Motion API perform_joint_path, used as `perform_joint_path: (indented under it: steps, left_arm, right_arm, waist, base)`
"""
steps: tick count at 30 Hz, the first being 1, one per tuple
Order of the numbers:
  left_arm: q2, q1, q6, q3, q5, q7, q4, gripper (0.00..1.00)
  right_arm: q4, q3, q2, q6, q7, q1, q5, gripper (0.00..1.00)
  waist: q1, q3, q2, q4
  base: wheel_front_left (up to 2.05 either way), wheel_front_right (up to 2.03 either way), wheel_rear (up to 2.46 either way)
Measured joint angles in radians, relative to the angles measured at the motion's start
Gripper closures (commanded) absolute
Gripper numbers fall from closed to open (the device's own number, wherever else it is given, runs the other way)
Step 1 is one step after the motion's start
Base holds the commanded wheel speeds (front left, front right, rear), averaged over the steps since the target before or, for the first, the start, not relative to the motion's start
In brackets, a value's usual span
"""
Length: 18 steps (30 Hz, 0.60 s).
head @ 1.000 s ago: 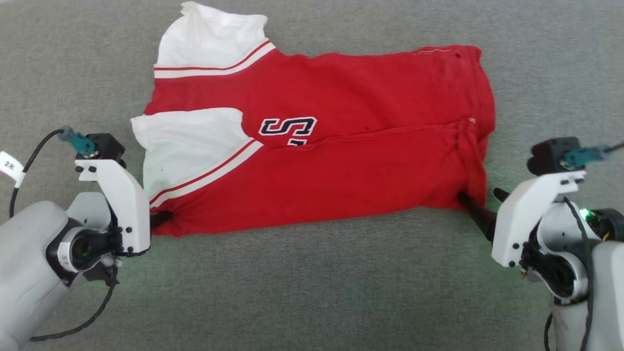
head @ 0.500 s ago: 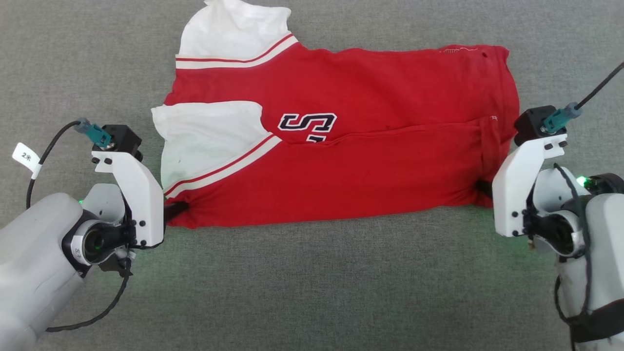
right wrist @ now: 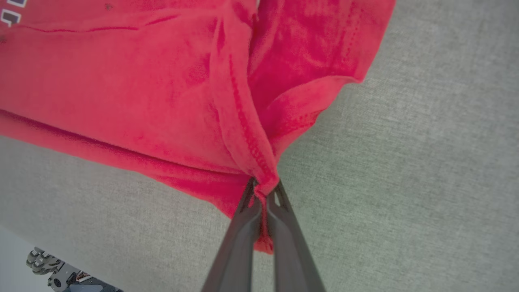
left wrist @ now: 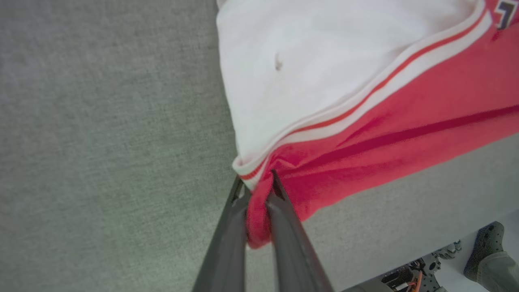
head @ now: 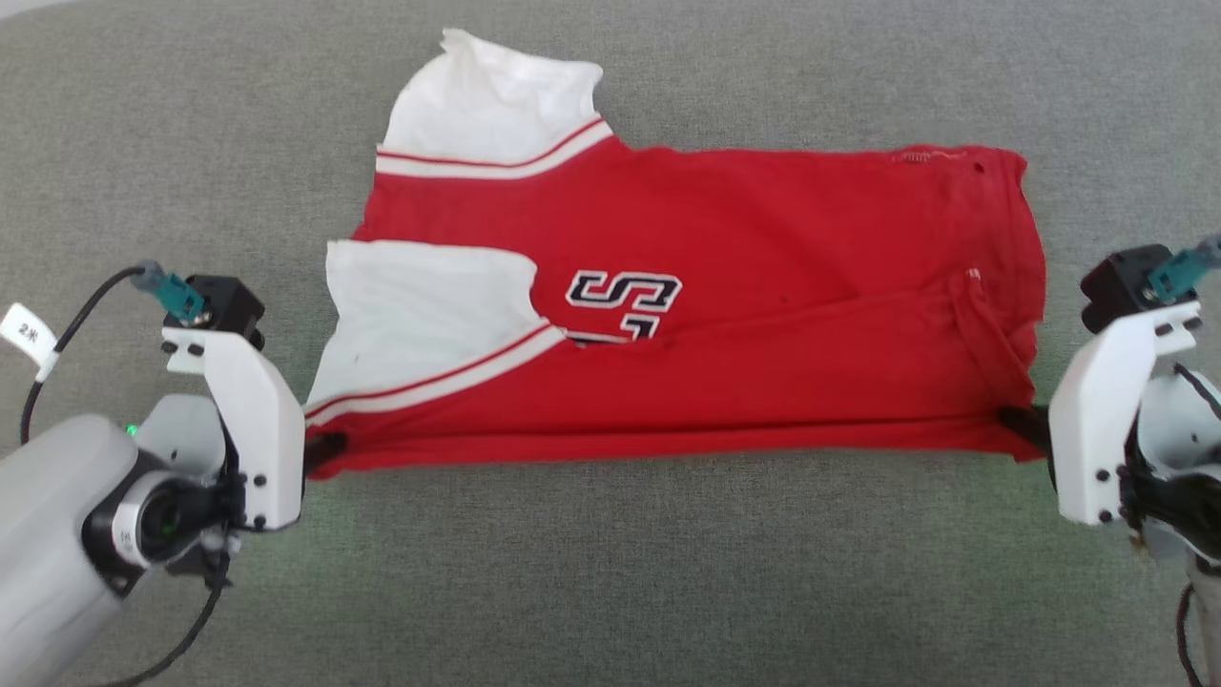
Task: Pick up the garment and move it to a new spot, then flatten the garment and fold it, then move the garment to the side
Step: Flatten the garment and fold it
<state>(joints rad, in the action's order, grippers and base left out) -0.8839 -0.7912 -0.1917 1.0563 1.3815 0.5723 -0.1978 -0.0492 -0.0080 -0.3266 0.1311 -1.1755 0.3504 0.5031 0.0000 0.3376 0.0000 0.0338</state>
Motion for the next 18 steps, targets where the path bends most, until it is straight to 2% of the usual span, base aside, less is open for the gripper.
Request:
perform_joint_path:
  steps: [4, 8, 13, 14, 15, 16, 17, 18]
  left_arm:
    - [-0.06, 0.04, -0.07, 0.002, 0.009, 0.009, 0.131, 1.0]
    - [-0.094, 0.086, -0.126, 0.008, 0.026, 0.006, 0.236, 1.0]
    - [-0.087, 0.142, -0.153, 0.031, 0.031, -0.01, 0.264, 1.0]
    - [-0.077, 0.149, -0.155, 0.031, 0.041, -0.012, 0.253, 0.95]
    - [-0.066, 0.155, -0.157, 0.031, 0.046, -0.016, 0.237, 0.71]
    - [-0.059, 0.16, -0.157, 0.033, 0.046, -0.019, 0.223, 0.55]
    - [-0.054, 0.161, -0.157, 0.035, 0.045, -0.02, 0.207, 0.33]
    - [-0.049, 0.161, -0.156, 0.035, 0.045, -0.021, 0.194, 0.0]
  right_arm:
    - [-0.066, -0.032, -0.012, 0.0, -0.049, -0.056, 0.023, 1.0]
    - [-0.109, -0.064, -0.022, 0.0, -0.095, -0.116, 0.043, 1.0]
    - [-0.108, -0.081, -0.013, 0.0, -0.09, -0.166, 0.041, 1.0]
    - [-0.098, -0.077, -0.007, 0.0, -0.075, -0.168, 0.039, 1.0]
    - [-0.086, -0.067, -0.003, 0.0, -0.059, -0.168, 0.032, 1.0]
    - [-0.072, -0.058, -0.001, 0.0, -0.047, -0.168, 0.024, 1.0]
    - [-0.062, -0.051, 0.0, 0.0, -0.031, -0.168, 0.018, 0.83]
    - [-0.05, -0.044, 0.003, 0.0, -0.013, -0.166, 0.017, 0.58]
  waist:
    - [0.0, -0.008, 0.0, 0.002]
    - [0.0, -0.011, 0.0, 0.004]
    - [-0.0001, -0.011, 0.0, 0.003]
    - [0.0, -0.012, 0.0, 0.003]
    - [0.0, -0.013, 0.0, 0.002]
    - [0.0, -0.015, 0.0, 0.0]
    - [0.0, -0.017, 0.0, -0.001]
    - [0.0, -0.02, 0.0, -0.002]
  base:
    - [0.0, 0.0, 0.0]
    - [0.0, 0.0, 0.0]
    - [0.0, 0.0, 0.0]
    - [0.0, 0.0, 0.0]
    - [0.0, 0.0, 0.0]
    - [0.0, 0.0, 0.0]
    - [0.0, 0.0, 0.0]
    - [0.0, 0.0, 0.0]
